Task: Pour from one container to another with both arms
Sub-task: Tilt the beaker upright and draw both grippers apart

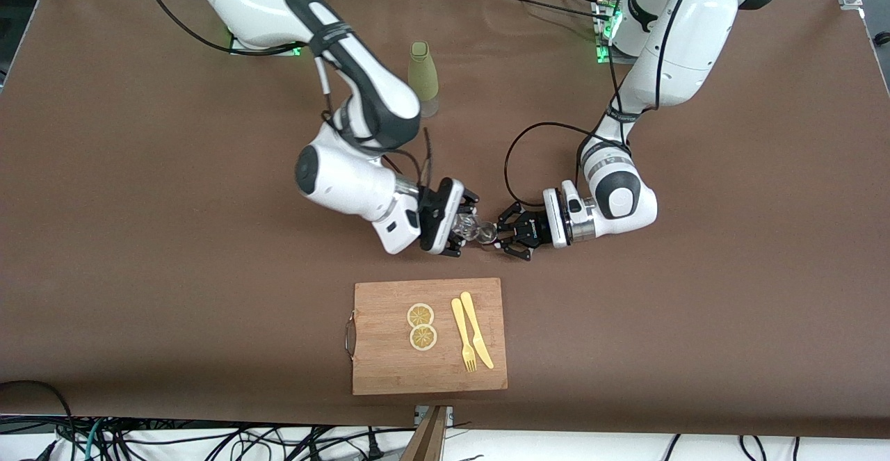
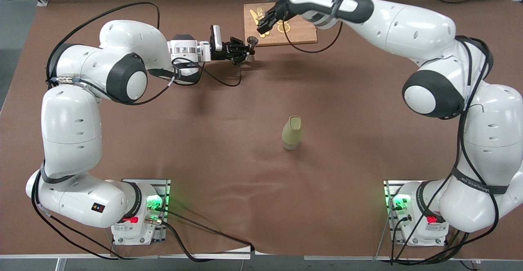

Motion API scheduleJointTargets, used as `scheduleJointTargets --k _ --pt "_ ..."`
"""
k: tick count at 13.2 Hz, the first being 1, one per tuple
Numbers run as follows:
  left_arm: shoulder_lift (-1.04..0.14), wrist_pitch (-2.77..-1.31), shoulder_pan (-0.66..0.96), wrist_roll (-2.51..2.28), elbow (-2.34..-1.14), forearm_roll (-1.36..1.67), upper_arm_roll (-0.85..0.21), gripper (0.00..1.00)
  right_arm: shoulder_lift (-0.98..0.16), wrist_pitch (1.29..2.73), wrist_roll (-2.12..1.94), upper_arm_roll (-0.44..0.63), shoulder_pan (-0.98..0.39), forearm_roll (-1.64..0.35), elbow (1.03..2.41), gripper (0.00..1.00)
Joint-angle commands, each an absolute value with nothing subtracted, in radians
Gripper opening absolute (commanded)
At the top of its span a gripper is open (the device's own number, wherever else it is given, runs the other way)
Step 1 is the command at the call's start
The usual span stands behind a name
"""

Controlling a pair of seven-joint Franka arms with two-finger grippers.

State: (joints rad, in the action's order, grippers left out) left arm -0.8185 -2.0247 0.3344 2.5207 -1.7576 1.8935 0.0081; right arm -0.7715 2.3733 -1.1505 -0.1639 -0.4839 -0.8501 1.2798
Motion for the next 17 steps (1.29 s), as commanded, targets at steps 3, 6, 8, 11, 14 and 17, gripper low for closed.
scheduleJointTargets --k 3,6,8,11,14,17 --pt "-0.775 -1.987 0.287 2.553 -1.801 1.878 0.006 0.00 -0.732 2.064 -1.397 -0.170 -0.307 -0.946 1.292 0.00" --pt "-0.773 -1.876 0.192 2.563 -1.801 1.774 0.008 0.00 -0.733 1.900 -1.546 -0.169 -0.201 -1.001 1.293 0.00" --pt "-0.775 -1.794 0.100 2.569 -1.801 1.691 0.008 0.00 -0.735 1.829 -1.641 -0.169 -0.132 -1.002 1.318 0.00" --pt "-0.778 -1.674 -0.027 2.589 -1.795 1.505 0.028 0.00 -0.741 1.750 -1.800 -0.167 -0.036 -1.002 1.354 0.00" --pt "-0.810 -1.577 -0.145 2.689 -1.795 1.415 0.034 0.00 -0.779 1.688 -1.960 -0.166 0.056 -0.996 1.381 0.00" --pt "-0.845 -1.452 -0.207 2.784 -1.792 1.364 0.118 0.00 -0.853 1.622 -2.127 -0.166 0.168 -0.991 1.384 0.00"
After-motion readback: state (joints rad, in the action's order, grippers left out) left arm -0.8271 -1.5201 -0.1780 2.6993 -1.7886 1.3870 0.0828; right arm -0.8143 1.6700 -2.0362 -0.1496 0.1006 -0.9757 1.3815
